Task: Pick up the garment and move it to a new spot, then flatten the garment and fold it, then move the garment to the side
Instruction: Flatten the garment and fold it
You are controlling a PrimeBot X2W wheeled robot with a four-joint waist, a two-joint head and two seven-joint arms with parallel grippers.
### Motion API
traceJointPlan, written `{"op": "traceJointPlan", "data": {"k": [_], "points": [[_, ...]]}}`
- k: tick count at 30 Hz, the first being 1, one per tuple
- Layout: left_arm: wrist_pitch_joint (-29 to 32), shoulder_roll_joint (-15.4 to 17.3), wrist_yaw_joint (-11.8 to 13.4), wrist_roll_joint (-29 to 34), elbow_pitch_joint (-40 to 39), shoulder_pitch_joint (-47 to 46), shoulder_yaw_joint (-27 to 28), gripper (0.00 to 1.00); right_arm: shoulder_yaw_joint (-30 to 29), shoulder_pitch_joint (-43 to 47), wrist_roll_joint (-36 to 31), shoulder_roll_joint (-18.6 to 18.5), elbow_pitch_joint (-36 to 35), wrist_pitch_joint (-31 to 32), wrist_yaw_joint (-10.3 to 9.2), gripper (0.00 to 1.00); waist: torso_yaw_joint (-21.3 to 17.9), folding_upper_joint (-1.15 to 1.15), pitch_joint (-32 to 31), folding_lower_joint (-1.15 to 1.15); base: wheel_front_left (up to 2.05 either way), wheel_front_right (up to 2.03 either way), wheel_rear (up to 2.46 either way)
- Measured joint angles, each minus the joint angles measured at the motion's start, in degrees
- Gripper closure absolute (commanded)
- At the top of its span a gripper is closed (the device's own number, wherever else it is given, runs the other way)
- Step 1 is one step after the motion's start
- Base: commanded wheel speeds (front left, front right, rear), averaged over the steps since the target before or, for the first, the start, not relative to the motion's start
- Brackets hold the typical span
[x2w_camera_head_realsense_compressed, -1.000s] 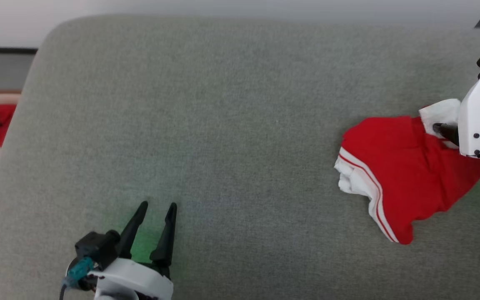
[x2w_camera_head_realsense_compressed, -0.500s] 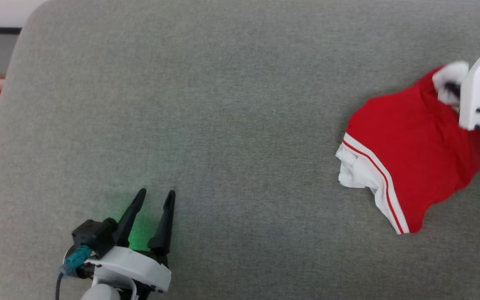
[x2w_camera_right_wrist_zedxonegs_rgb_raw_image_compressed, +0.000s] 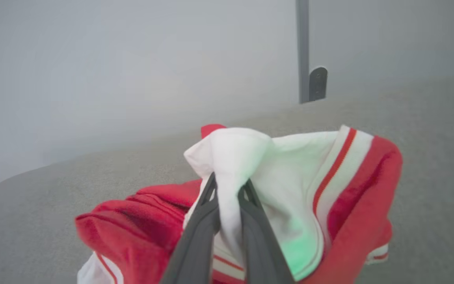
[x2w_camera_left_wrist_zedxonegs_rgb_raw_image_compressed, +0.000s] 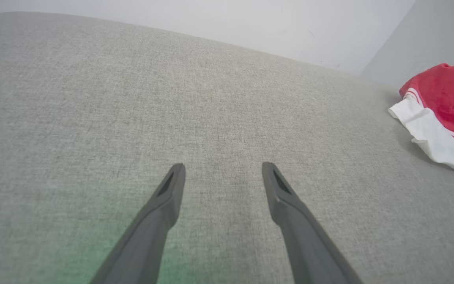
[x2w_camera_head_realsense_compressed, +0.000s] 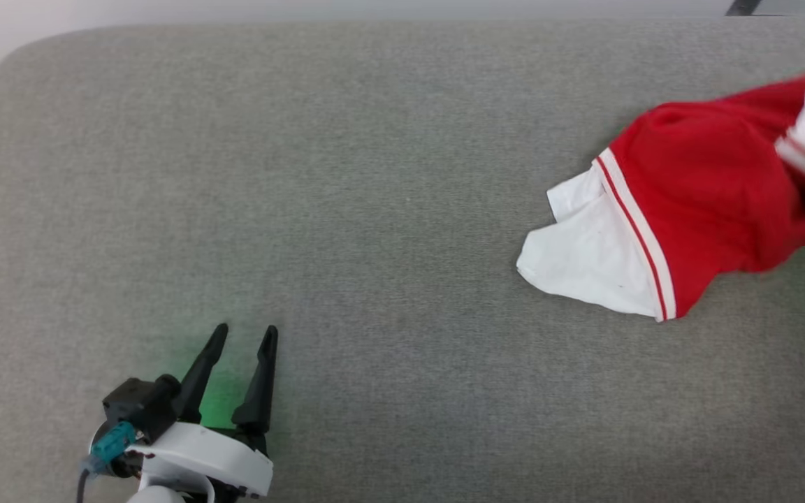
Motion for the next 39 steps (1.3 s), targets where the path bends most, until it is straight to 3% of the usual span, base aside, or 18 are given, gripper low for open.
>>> {"op": "traceJointPlan", "data": {"k": [5,12,13,14,18,24,28,32,39], "points": [[0.0,0.3,0.0,0.0,-0.5,0.7,0.7,0.00,-5.2,10.9,2.6,1.4,-0.3,-4.1,0.00,1.00,-1.6,0.00,0.3,0.00,0.00,0.00,0.00],[0.0,1.0,0.0,0.1,-0.7,0.8,0.5,0.00,-11.3,16.0,2.6,4.1,-0.6,-9.6,0.00,0.98,-3.4,0.00,0.7,0.00,0.00,0.00,0.00],[0.0,1.2,0.0,0.1,-0.6,0.7,0.4,0.00,-11.5,16.2,2.3,4.4,-0.9,-9.9,0.00,0.63,-3.6,0.00,0.6,0.00,0.00,0.00,0.00],[0.0,1.3,0.0,0.1,-0.5,0.6,0.3,0.00,-11.7,16.3,2.0,4.5,-1.2,-10.3,0.00,0.00,-3.7,0.00,0.4,0.00,0.00,0.00,0.00],[0.0,2.1,0.0,-1.3,-0.7,0.2,-1.0,0.00,-12.8,17.7,0.5,5.6,-3.0,-12.2,0.00,0.00,-4.1,0.00,-0.8,0.00,0.00,0.00,0.00],[0.5,7.8,0.0,-3.0,-2.6,-4.4,-3.5,0.00,-15.1,21.9,-2.0,6.3,-7.8,-15.4,0.00,0.00,-4.9,0.00,-3.4,0.00,0.00,0.00,0.00],[4.7,11.7,0.0,-5.0,-5.3,-10.4,-7.3,0.00,-13.7,27.0,-3.0,7.2,-14.8,-16.3,0.00,0.00,-5.9,0.00,-5.0,0.00,0.00,0.00,0.00],[15.5,14.2,0.0,-10.2,-6.6,-18.7,-14.8,0.00,-12.5,33.0,-3.8,9.2,-22.1,-17.1,0.00,0.00,-7.9,0.00,-5.9,0.00,0.00,0.00,0.00],[41.9,14.4,0.0,-27.3,-1.3,-33.5,-26.5,0.00,-11.7,38.9,-5.7,14.4,-30.6,-16.3,0.00,0.00,-12.5,0.00,-6.2,0.00,0.00,0.00,0.00]]}}
